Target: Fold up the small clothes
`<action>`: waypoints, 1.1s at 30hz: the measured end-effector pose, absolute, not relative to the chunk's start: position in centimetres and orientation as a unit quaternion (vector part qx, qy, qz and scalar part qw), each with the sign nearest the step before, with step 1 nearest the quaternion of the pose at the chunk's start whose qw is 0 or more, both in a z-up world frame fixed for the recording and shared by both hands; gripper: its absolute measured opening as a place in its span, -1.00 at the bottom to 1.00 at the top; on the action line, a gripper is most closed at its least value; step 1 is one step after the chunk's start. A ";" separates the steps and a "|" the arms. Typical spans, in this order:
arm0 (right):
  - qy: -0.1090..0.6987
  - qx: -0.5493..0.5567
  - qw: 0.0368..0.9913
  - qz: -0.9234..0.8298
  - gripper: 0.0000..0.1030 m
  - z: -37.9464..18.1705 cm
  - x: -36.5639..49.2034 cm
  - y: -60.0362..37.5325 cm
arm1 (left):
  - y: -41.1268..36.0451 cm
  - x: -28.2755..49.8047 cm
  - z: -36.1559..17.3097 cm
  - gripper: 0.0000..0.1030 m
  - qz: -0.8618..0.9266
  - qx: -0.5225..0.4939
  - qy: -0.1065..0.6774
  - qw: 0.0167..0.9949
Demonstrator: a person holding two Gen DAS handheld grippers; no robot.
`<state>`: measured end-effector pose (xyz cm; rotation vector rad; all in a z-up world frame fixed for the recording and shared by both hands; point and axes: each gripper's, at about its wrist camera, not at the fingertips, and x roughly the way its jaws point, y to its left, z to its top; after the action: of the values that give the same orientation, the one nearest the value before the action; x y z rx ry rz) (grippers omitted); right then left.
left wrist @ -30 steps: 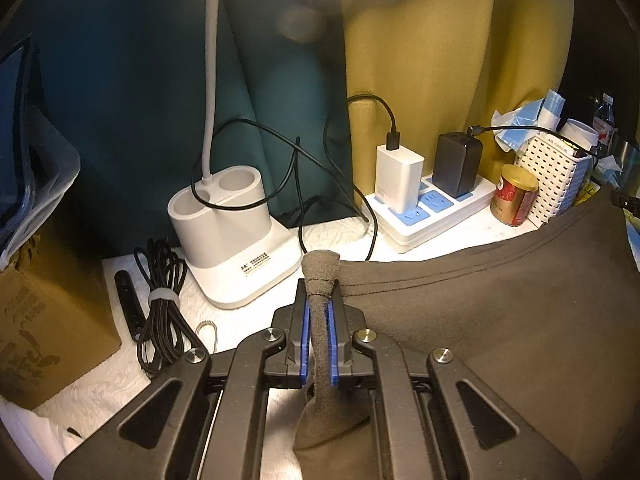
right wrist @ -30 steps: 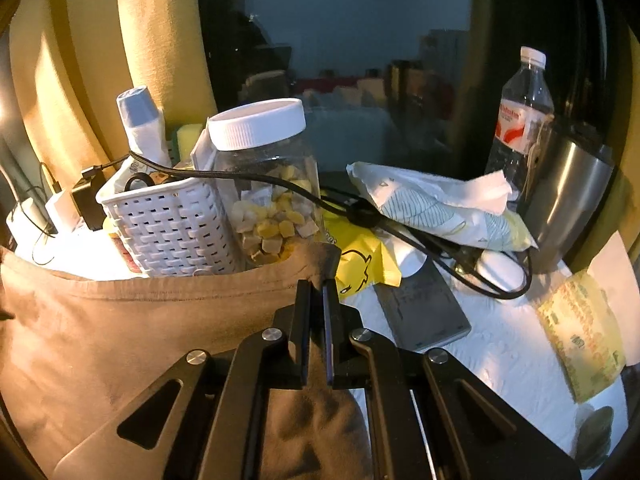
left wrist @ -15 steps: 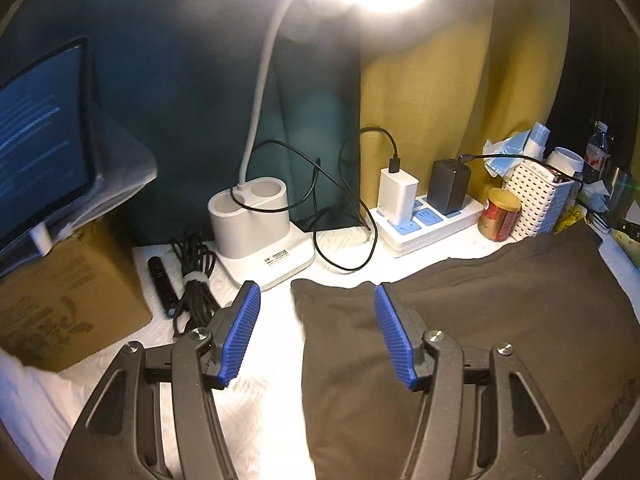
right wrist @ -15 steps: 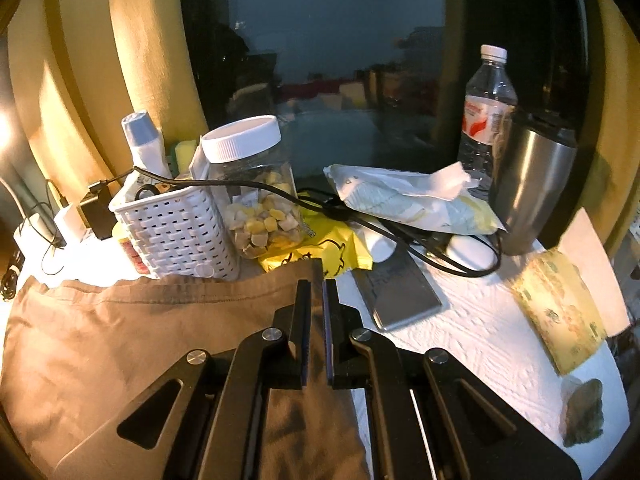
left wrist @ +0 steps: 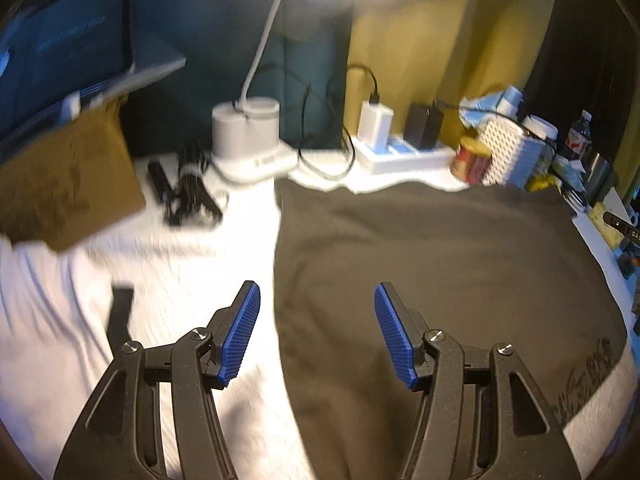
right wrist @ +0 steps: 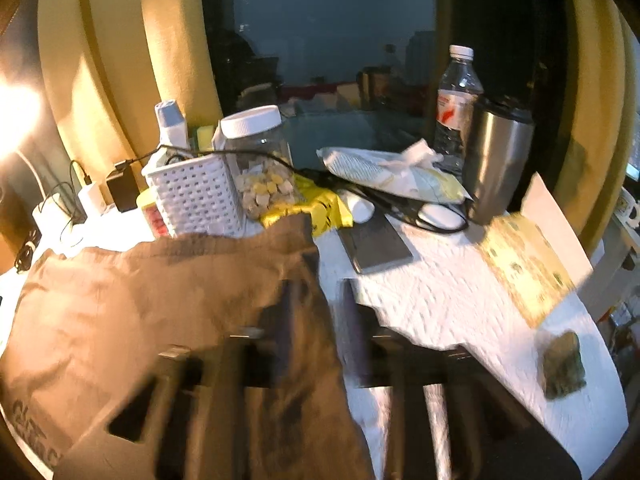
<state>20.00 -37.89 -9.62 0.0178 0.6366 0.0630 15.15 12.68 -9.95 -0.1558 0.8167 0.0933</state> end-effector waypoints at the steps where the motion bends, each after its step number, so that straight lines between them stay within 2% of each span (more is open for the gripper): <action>1: 0.315 0.011 0.949 0.032 0.19 -9.8 19.5 -38.2 | 12.5 14.6 -10.4 0.15 0.043 -0.078 0.402 0.911; 15: 0.384 0.053 0.922 0.025 0.20 -14.0 12.4 -41.0 | 10.0 9.1 -12.9 0.15 0.032 -0.087 0.440 0.893; 32: 0.397 0.075 0.914 0.035 0.19 -16.4 5.4 -40.6 | 8.1 5.7 -13.4 0.15 0.030 -0.047 0.445 0.894; 33: 0.396 0.071 0.915 0.037 0.05 -16.4 5.3 -40.3 | 8.0 5.6 -13.4 0.14 0.032 -0.045 0.445 0.894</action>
<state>5.28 -40.29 -16.42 0.1468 0.8161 0.0769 5.63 8.00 -13.44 -0.0931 0.9238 0.0658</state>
